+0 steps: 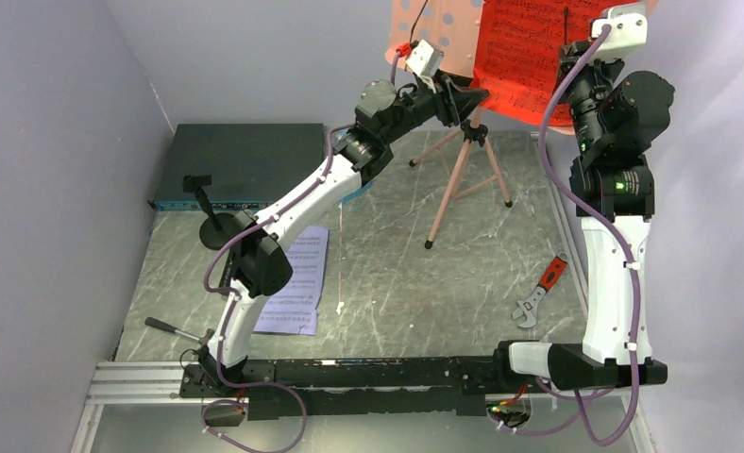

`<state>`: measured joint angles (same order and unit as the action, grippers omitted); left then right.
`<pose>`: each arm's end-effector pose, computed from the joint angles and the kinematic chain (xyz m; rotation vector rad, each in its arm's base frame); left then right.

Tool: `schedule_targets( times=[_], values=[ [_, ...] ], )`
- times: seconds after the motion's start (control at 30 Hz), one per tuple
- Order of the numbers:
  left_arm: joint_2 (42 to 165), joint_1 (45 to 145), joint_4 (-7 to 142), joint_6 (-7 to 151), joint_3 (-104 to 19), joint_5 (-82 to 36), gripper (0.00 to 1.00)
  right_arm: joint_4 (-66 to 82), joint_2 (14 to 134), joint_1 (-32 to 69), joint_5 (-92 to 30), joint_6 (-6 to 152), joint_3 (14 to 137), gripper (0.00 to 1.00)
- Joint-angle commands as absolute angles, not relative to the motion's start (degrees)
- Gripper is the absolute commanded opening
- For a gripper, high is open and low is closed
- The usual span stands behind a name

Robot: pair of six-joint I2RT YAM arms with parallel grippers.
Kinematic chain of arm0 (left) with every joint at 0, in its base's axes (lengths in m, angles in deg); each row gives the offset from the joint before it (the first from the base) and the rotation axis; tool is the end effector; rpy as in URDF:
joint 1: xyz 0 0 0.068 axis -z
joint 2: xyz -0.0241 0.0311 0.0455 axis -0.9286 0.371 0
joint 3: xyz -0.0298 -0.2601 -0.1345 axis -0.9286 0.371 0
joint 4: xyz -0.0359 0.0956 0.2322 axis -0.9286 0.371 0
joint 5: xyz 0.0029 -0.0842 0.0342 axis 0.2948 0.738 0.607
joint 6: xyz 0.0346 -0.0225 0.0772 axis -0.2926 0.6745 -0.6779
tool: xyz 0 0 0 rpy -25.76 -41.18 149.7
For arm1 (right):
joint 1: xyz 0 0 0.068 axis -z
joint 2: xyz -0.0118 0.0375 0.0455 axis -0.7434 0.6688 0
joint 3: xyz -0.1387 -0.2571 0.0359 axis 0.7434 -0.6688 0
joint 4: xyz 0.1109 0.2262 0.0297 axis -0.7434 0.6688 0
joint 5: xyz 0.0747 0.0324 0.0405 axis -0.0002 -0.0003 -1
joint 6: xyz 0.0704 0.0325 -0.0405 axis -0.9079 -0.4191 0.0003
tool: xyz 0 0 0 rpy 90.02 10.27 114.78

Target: Pack up the instrument practice props

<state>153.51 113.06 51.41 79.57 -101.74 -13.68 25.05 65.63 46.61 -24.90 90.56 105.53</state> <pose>0.3733 -0.4046 0.4916 0.5596 1.1167 -1.1509 0.2488 0.0084 0.6040 -0.1644 1.3027 -0.1210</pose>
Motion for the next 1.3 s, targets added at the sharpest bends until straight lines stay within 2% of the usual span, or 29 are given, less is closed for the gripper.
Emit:
schedule_targets(
  times=[0.0, 0.1, 0.17, 0.2, 0.33, 0.37, 0.97, 1.27],
  values=[
    [151.1, 113.3, 53.7, 80.3, -102.5, -16.0, 0.47, 22.4, 63.9, 46.8, -26.1, 89.5, 105.4, 0.03],
    [151.0, 113.3, 52.5, 81.0, -102.4, -14.3, 0.44, 22.2, 63.7, 46.8, -26.1, 89.5, 105.1, 0.02],
    [150.7, 113.4, 51.4, 81.5, -101.9, -12.8, 0.38, 22.1, 63.6, 46.8, -26.0, 89.5, 104.9, 0.01],
    [150.4, 113.4, 50.6, 81.7, -101.3, -12.0, 0.33, 21.8, 63.5, 46.8, -26.0, 89.4, 104.7, 0.00],
    [147.9, 113.4, 45.9, 81.0, -97.4, -11.5, 0.05, 20.6, 62.4, 46.8, -26.7, 89.8, 103.1, 0.00],
    [147.1, 113.4, 45.8, 80.6, -96.9, -12.0, 0.03, 20.2, 62.1, 46.8, -26.8, 89.9, 102.6, 0.00],
    [141.8, 113.4, 53.1, 73.2, -94.4, -21.2, 0.03, 11.5, 56.0, 48.8, -33.2, 88.0, 93.8, 0.00],
    [135.6, 113.4, 56.2, 66.4, -88.7, -29.4, 0.03, 10.1, 55.3, 50.8, -34.0, 86.5, 92.7, 0.00]
  ],
)
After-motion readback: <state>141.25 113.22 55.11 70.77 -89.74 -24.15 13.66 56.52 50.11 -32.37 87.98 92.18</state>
